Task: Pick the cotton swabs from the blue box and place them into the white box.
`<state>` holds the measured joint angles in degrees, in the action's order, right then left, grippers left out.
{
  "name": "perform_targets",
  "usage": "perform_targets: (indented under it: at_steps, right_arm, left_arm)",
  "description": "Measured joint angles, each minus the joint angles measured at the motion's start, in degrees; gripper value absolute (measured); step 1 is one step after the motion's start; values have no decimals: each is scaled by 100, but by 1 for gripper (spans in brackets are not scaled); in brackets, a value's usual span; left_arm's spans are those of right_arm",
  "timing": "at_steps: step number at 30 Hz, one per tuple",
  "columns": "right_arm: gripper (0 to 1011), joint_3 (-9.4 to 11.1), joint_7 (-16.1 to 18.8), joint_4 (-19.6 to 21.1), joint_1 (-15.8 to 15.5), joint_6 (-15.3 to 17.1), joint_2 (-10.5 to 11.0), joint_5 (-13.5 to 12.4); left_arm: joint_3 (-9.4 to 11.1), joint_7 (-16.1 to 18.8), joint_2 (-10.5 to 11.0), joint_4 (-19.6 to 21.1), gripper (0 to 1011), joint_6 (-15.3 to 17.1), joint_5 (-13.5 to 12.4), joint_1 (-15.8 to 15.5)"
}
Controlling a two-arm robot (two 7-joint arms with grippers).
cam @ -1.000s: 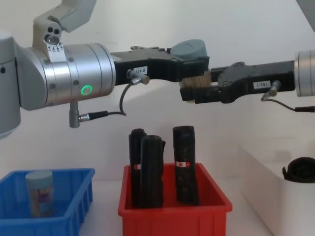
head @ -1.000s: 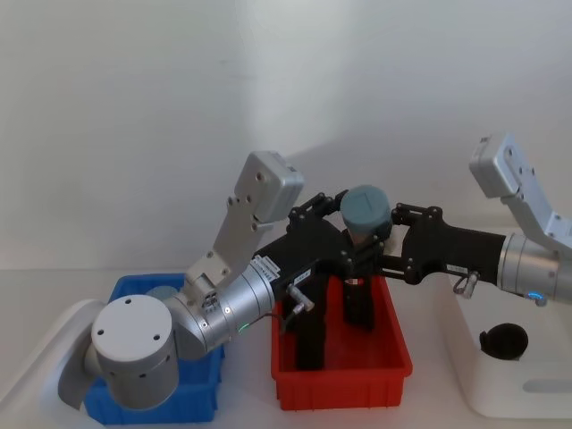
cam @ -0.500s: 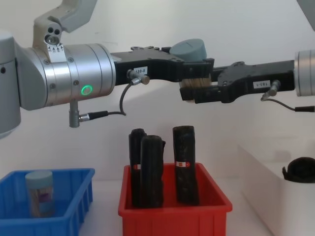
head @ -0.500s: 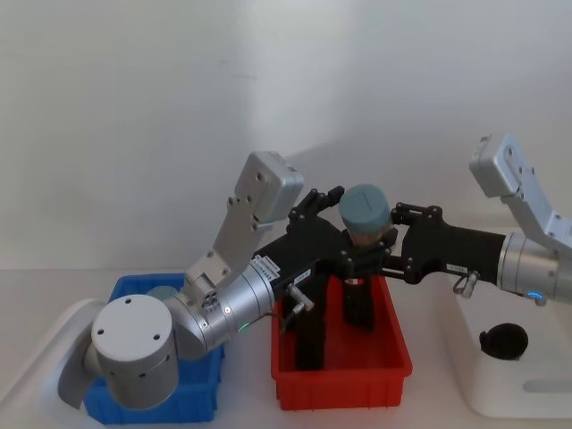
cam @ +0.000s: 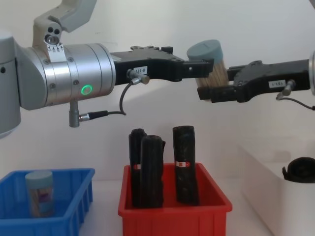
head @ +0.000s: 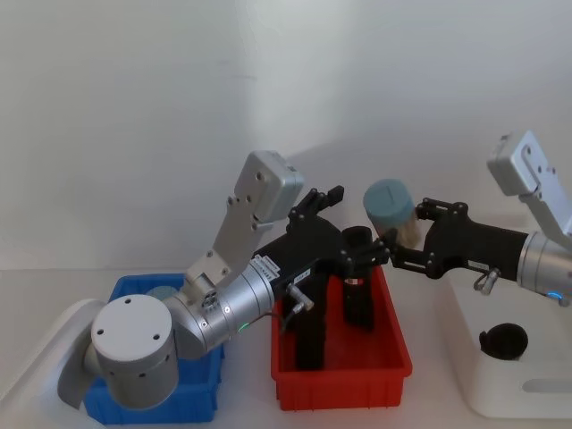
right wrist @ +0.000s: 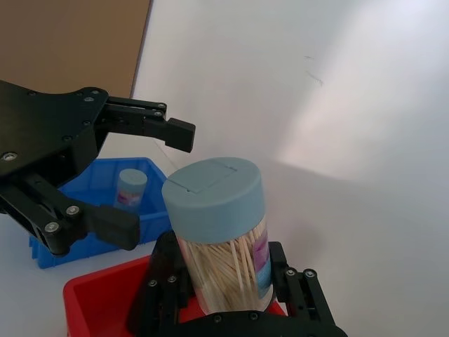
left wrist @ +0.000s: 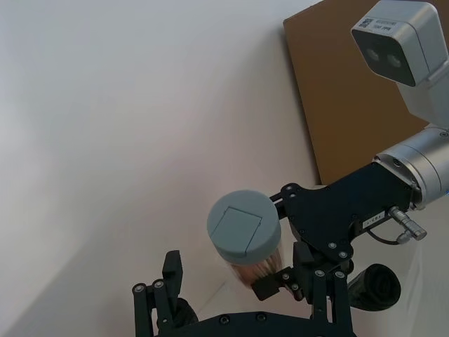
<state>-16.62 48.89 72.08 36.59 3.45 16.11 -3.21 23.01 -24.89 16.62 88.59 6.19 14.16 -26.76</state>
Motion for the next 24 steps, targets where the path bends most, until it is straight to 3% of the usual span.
perform_targets:
  at_steps: [12,24]
  right_arm:
    - [659,196,-745,513,-414,270,337,41]
    - [659,439,-1695,1008,-952,507,691,-126]
  left_arm:
    - [0,0,0,0,1003,-1,0,0]
    - [1,-1,0,0,1003,0,0,0]
